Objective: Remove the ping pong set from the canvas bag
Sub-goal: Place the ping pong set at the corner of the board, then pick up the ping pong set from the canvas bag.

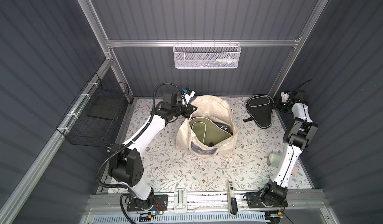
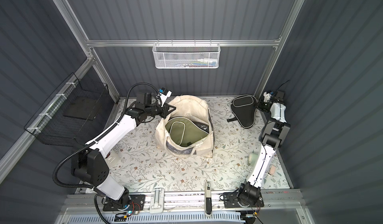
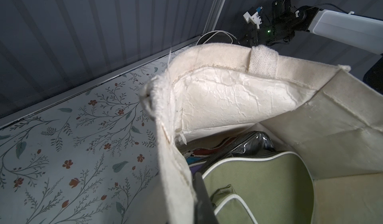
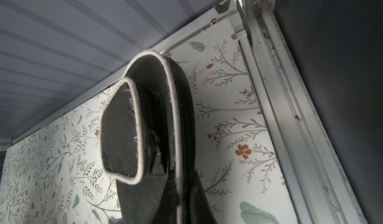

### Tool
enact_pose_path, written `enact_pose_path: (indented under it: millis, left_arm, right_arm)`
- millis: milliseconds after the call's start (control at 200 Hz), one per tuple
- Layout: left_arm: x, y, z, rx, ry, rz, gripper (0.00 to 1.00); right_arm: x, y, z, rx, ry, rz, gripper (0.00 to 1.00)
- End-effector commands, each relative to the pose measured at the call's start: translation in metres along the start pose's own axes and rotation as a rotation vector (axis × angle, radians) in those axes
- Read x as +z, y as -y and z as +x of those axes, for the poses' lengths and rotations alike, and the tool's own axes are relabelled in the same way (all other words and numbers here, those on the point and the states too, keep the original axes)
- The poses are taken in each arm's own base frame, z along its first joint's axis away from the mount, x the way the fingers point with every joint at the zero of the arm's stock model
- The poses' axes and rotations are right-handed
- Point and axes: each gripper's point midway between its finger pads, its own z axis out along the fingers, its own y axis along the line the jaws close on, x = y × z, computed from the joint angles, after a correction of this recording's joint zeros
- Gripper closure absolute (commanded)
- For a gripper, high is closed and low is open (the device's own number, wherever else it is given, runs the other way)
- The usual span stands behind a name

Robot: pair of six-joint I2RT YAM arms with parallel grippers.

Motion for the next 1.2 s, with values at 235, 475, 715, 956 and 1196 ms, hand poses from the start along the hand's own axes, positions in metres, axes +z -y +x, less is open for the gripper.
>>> enact_pose_path:
  millis: [235, 475, 715, 956, 1196]
  left_arm:
    - [-0.001, 0.009, -0.037, 0.083, 0.087, 0.041, 1.0]
    - [-0.01, 0.012, -0.041, 0.089, 0.102, 0.023, 1.0]
    - [-0.034, 0.015, -0.053, 0.099, 0.154, -0.04, 1.0]
    - [-0.058, 0.029, -0.069, 0.129, 0.215, -0.045, 1.0]
    - [-0.072, 0.037, -0.066, 0.135, 0.25, -0.054, 1.0]
  right_arm:
    - [-0.006, 0.012, -0.006, -0.011, -0.002, 0.077, 0.65]
    - [-0.052, -0.031, -0.038, -0.101, 0.086, 0.101, 0.41]
    - [-0.09, -0.121, -0.006, -0.206, 0.083, 0.066, 0.01]
    - [-0.138, -0.228, 0.078, -0.333, 0.071, -0.053, 0.01]
    - [-0.212, -0.329, 0.165, -0.563, 0.044, -0.207, 0.01]
